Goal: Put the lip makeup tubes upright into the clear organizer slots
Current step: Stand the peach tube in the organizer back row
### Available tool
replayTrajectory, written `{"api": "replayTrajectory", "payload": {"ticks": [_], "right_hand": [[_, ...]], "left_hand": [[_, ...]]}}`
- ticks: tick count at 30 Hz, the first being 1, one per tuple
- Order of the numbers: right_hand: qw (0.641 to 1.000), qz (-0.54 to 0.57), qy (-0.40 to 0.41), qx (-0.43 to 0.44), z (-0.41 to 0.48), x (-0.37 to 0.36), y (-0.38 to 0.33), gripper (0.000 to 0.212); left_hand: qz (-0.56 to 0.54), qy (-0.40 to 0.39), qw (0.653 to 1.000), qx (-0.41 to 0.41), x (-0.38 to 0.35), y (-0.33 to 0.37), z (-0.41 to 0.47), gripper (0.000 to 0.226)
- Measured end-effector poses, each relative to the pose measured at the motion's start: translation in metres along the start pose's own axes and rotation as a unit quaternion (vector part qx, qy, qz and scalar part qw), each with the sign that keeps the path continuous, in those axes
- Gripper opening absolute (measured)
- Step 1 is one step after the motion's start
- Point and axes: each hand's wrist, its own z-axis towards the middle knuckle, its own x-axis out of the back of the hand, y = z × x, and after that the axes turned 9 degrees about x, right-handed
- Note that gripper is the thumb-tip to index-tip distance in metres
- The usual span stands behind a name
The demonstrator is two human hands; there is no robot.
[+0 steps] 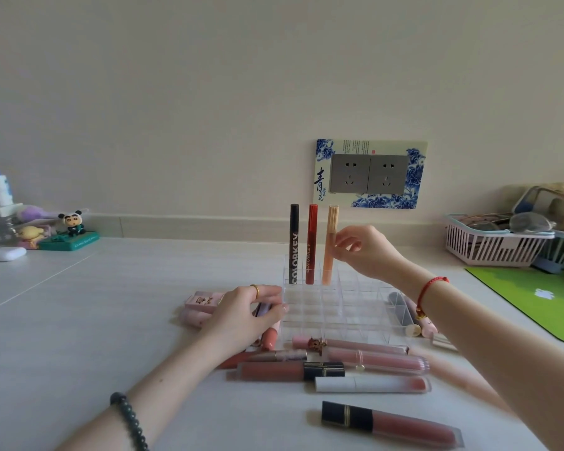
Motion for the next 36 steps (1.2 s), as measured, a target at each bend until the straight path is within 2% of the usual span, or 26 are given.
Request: {"api": "replayTrajectory", "payload": {"ticks": [16,36], "right_hand": [[0.999,-0.022,-0.029,0.015,-0.0013,0.0010,-0.0008,0.018],[0.999,-0.024,-0.029,0.011,-0.0036,0.0007,0.0013,0.022]], "left_hand": [[-0.008,0.011,1.000,-0.003,-0.0010,-0.0016,-0.0001,0.040],[-0.013,0.002,1.000,-0.005,-0.0011,-0.0068,0.0028,0.040]]}}
